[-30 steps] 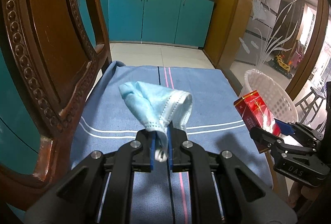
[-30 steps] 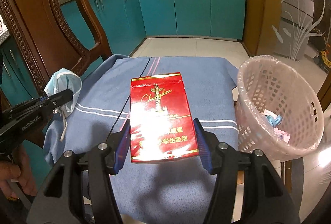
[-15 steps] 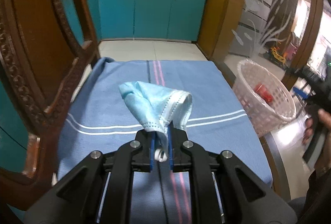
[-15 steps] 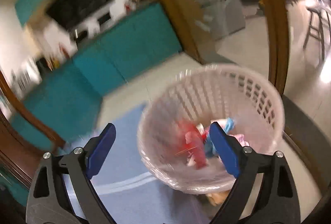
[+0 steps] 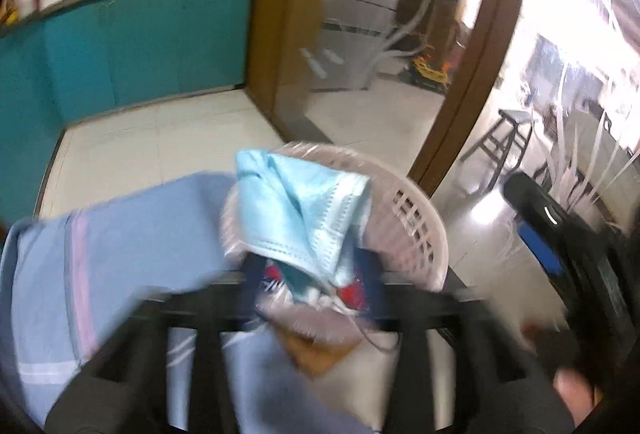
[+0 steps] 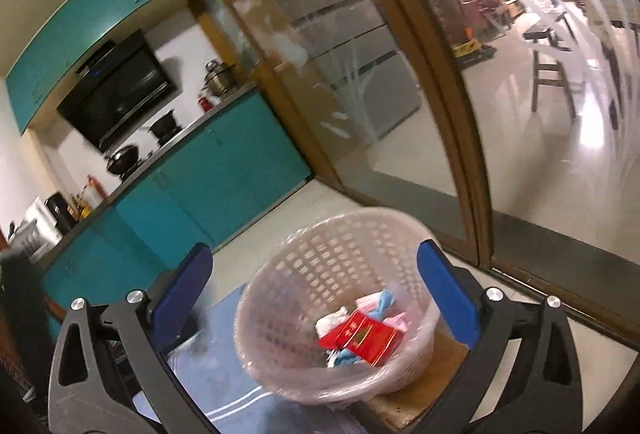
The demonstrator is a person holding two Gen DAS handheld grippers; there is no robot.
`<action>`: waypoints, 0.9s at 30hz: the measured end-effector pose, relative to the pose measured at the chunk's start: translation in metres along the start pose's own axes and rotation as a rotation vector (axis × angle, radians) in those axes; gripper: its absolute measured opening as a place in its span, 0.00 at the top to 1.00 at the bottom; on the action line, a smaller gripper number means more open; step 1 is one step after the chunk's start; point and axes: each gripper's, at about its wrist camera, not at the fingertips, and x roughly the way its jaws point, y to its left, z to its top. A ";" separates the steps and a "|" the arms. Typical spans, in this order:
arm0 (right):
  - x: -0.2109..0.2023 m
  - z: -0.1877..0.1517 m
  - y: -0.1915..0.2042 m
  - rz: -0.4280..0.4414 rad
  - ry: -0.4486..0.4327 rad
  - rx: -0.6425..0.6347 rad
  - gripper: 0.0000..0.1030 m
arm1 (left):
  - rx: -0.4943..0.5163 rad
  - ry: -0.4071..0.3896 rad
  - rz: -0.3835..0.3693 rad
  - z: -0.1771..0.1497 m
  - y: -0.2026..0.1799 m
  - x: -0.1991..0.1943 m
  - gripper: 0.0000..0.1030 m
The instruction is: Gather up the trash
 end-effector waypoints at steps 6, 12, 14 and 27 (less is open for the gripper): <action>0.009 -0.006 0.002 0.024 0.073 -0.029 0.03 | 0.011 0.046 0.069 -0.019 0.005 0.017 0.09; 0.015 -0.031 0.046 0.098 0.168 -0.166 0.03 | -0.037 0.065 0.145 -0.078 0.079 -0.045 0.03; 0.017 -0.051 0.070 0.128 0.230 -0.236 0.03 | -0.072 0.051 0.186 -0.094 0.108 -0.074 0.03; -0.014 -0.160 0.161 0.248 0.409 -0.541 0.03 | -0.255 -0.013 0.446 -0.164 0.186 -0.152 0.03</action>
